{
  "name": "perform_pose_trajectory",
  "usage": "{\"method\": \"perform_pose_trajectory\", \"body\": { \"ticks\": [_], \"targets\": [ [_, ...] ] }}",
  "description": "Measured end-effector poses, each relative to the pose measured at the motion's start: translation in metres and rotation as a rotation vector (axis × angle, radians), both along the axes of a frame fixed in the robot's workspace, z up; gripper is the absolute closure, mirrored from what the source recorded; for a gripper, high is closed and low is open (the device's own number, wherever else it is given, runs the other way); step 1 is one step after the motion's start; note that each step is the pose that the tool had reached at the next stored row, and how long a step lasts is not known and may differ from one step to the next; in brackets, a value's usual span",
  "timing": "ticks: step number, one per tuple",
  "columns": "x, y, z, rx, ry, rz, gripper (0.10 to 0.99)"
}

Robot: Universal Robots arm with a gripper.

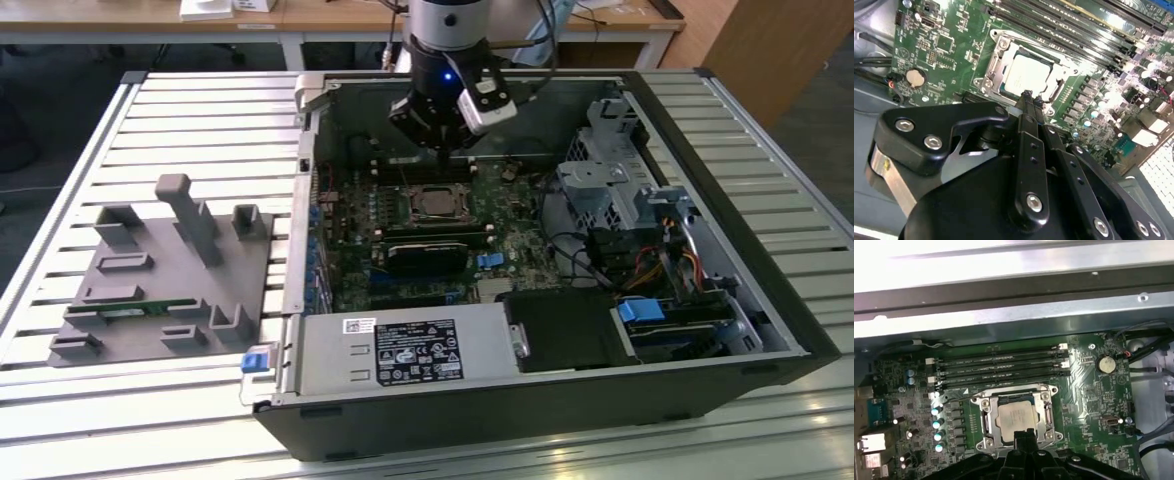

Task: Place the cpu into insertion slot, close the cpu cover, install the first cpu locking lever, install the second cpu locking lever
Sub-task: 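Install the first cpu locking lever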

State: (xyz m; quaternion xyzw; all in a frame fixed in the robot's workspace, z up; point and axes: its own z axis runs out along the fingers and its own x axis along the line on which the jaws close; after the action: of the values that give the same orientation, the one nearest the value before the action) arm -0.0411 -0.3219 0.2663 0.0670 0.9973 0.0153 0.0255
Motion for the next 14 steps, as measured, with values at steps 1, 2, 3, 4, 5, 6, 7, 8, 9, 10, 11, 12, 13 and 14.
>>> {"method": "perform_pose_trajectory", "body": {
  "ticks": [1,2,3,4,5,6,7,8,9,10,11,12,13,14],
  "targets": [
    [-0.0004,0.0,-0.0001,0.0,0.0001,0.004,0.98],
    [-0.0005,0.0,0.0,0.0,0.0009,0.006,0.98],
    [-0.0005,-0.0001,0.0,0.0,0.0028,0.009,0.98],
    [-0.0006,0.0,-0.0001,0.0,0.0093,0.011,0.98],
    [-0.0006,-0.0001,-0.0001,0.0,0.0138,0.013,0.98],
    [-0.0006,-0.0001,0.0,0.0,0.0165,0.015,0.98],
    [-0.0007,-0.0001,-0.0001,0.0,0.0171,0.016,0.98],
    [-0.0007,-0.0001,-0.0001,0.0,0.0172,0.018,0.98],
    [-0.0008,0.0,-0.0002,-0.001,0.0172,0.02,0.98],
    [-0.0011,0.0,-0.0003,-0.001,0.0172,0.023,0.98],
    [-0.0023,-0.0004,-0.0007,-0.001,0.0172,0.029,0.98],
    [-0.0039,-0.0008,-0.0009,-0.001,0.0172,0.032,0.98],
    [-0.0057,-0.0008,-0.0011,-0.001,0.0171,0.033,0.98],
    [-0.008,-0.0008,-0.0012,-0.001,0.0172,0.034,0.98]
  ]
}}
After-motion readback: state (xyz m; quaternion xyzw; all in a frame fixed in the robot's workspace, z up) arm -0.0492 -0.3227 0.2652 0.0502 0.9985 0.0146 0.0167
